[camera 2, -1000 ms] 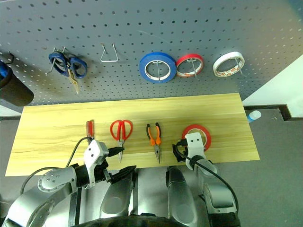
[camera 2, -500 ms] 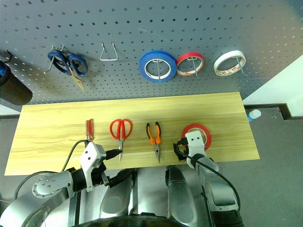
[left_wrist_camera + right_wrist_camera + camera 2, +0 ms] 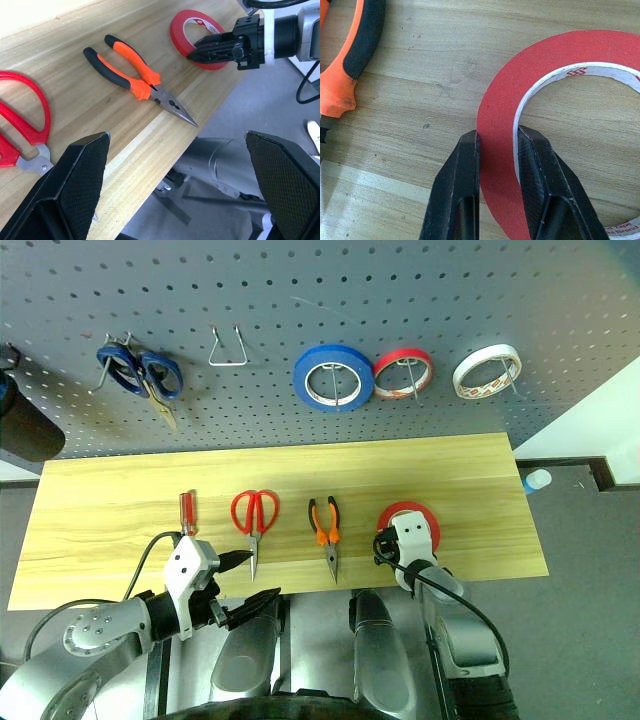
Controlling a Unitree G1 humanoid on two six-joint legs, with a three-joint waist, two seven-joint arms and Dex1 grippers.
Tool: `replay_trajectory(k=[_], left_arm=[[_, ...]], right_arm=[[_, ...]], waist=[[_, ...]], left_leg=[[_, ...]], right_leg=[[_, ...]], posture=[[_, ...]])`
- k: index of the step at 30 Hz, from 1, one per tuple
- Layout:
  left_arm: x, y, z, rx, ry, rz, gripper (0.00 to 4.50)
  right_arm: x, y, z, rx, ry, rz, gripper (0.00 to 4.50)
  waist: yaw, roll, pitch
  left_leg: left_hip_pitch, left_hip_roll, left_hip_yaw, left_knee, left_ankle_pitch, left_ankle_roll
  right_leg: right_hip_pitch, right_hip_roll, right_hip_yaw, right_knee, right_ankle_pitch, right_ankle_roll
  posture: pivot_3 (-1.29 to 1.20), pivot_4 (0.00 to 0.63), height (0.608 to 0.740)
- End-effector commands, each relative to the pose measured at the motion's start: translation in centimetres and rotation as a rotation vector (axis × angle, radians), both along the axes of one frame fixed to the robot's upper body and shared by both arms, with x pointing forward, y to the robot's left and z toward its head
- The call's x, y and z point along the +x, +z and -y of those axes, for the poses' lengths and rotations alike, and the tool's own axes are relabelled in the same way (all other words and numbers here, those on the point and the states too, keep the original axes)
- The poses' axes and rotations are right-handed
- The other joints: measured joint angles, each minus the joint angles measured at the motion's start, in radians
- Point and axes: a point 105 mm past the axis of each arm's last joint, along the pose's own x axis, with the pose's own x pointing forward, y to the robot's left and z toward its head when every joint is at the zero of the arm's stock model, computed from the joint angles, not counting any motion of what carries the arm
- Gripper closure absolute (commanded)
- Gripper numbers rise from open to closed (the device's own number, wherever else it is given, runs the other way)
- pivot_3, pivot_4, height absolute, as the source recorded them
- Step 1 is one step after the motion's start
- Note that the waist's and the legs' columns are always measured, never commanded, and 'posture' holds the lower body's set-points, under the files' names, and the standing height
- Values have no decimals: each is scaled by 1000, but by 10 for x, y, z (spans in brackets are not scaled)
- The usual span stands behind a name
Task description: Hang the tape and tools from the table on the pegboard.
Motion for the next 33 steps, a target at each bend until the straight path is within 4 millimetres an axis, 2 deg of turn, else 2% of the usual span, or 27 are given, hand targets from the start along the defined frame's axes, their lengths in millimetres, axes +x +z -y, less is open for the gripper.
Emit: replay_trajectory(k=[1, 6, 11, 15, 22, 28, 33], left_arm=[[-2, 9, 6, -29, -20, 35, 0], [5, 13, 6, -64, -18, 64, 0], [14, 22, 3, -83, 14, 149, 0], [18, 21, 6, -95, -2, 149, 0], [26, 21, 10, -134, -25, 185, 0], [30, 30, 21, -198, -94, 287, 0], [33, 32, 29, -233, -150, 350, 0]], right_arm=[[-8, -13, -4, 15, 23, -52, 3801], [-18, 12, -18, 151, 128, 47, 3801], [-46, 39, -26, 256, 247, 116, 3801], [-59, 62, -28, 328, 298, 175, 3801], [-67, 112, -22, 419, 307, 346, 3801], [-63, 156, -10, 413, 272, 517, 3802], [-58, 173, -13, 397, 273, 577, 3802]], waist=[[0, 0, 0], [5, 0, 0], [10, 0, 0], [13, -1, -1], [32, -2, -8], [33, -4, -31], [32, -2, -62]], left_leg=[[0, 0, 0, 0, 0, 0], [-2, 0, -1, 0, 0, 0], [-4, -1, 0, 0, 1, -3], [-4, -2, 0, 0, 1, -3], [-4, -3, 0, 0, 3, -6], [-3, -4, 0, 1, 4, -7], [-2, -4, 1, 1, 4, -8]], right_leg=[[0, 0, 0, 0, 0, 0], [-1, 0, -1, 0, 0, 0], [-2, -3, -2, 0, 1, 1], [-2, -5, -3, 0, 1, 2], [-1, -5, -3, 0, 2, 3], [0, -6, -4, 0, 3, 3], [1, -6, -4, 0, 4, 3]], posture=[[357, 351, 677], [350, 333, 677], [347, 311, 677], [341, 291, 677], [313, 246, 677], [289, 218, 677], [271, 194, 677]])
